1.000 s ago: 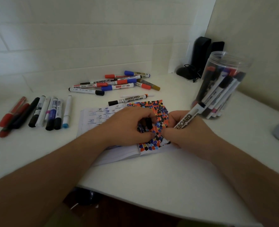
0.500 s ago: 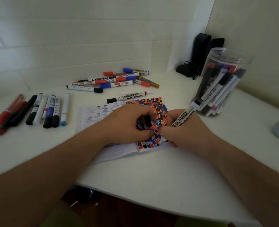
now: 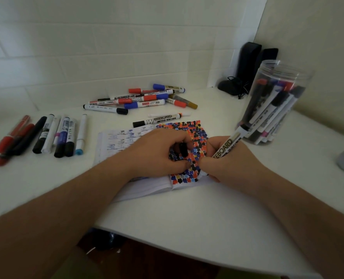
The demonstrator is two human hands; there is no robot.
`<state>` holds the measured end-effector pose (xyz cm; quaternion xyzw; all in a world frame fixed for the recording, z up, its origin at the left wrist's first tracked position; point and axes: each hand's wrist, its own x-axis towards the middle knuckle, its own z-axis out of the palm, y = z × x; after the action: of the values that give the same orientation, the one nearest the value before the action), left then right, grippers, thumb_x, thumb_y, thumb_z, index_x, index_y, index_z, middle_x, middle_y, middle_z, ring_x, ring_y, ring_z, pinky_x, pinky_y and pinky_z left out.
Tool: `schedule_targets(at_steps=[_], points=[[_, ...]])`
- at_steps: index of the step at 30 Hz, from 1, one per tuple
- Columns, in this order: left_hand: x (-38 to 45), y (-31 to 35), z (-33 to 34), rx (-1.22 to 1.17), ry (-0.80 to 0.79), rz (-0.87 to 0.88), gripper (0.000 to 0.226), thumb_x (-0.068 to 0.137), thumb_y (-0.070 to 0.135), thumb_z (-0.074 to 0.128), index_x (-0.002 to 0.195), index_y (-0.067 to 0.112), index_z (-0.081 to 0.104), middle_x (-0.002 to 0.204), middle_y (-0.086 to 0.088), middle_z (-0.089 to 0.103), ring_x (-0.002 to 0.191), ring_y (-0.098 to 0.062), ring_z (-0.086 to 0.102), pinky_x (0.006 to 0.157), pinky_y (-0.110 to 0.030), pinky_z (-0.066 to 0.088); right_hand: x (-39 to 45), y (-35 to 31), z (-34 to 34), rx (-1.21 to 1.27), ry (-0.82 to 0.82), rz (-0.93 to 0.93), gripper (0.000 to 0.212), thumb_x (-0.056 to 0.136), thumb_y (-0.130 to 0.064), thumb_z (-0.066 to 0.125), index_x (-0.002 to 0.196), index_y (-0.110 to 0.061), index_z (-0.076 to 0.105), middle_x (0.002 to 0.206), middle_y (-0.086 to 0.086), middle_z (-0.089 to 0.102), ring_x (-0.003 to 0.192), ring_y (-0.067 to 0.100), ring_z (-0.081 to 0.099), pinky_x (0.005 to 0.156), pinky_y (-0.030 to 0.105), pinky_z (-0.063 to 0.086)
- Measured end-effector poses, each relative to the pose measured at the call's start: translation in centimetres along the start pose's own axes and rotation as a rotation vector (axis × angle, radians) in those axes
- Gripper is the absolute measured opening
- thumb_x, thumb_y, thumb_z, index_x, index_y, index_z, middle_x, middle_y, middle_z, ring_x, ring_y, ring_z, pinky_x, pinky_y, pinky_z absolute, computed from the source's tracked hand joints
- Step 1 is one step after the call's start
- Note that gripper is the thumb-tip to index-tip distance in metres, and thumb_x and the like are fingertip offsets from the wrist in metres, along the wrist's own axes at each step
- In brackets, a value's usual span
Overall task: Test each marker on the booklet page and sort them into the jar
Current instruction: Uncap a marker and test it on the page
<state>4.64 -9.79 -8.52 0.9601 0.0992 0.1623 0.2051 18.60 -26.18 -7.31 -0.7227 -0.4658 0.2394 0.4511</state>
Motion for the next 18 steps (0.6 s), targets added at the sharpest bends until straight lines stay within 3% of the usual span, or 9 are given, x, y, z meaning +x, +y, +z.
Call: schedule_targets(at_steps=[11, 15, 18], points=[[-0.07, -0.07, 0.02, 0.011, 0.000, 0.001, 0.034, 0.080, 0.050, 0.076, 0.110, 0.042, 0.061, 0.101, 0.021, 0.064, 0.094, 0.001, 0.059, 0.080, -0.030, 0.054, -0.16, -0.17, -0.09, 0.025, 0.020, -0.004, 0.028, 0.082, -0.005, 0.071, 0.062, -0.006, 0.050, 0.053, 0.007, 0.053, 0.047, 0.013, 0.052, 0.047, 0.021, 0.043], [-0.11, -0.01, 0.00, 0.010, -0.003, -0.002, 0.035, 0.080, 0.050, 0.076, 0.110, 0.042, 0.061, 0.101, 0.021, 0.064, 0.094, 0.001, 0.058, 0.080, -0.030, 0.054, -0.19, -0.27, -0.13, -0.012, 0.000, -0.010, 0.032, 0.080, -0.004, 0.069, 0.058, -0.012, 0.048, 0.049, 0.003, 0.052, 0.043, 0.010, 0.050, 0.046, 0.023, 0.043], [-0.06, 0.04, -0.05, 0.021, -0.006, -0.007, 0.035, 0.081, 0.051, 0.075, 0.111, 0.042, 0.060, 0.102, 0.021, 0.063, 0.094, 0.000, 0.058, 0.080, -0.030, 0.054, -0.04, -0.07, -0.28, 0.029, 0.017, -0.007, 0.027, 0.081, -0.004, 0.068, 0.063, -0.002, 0.048, 0.055, 0.011, 0.050, 0.047, 0.015, 0.050, 0.048, 0.028, 0.045]])
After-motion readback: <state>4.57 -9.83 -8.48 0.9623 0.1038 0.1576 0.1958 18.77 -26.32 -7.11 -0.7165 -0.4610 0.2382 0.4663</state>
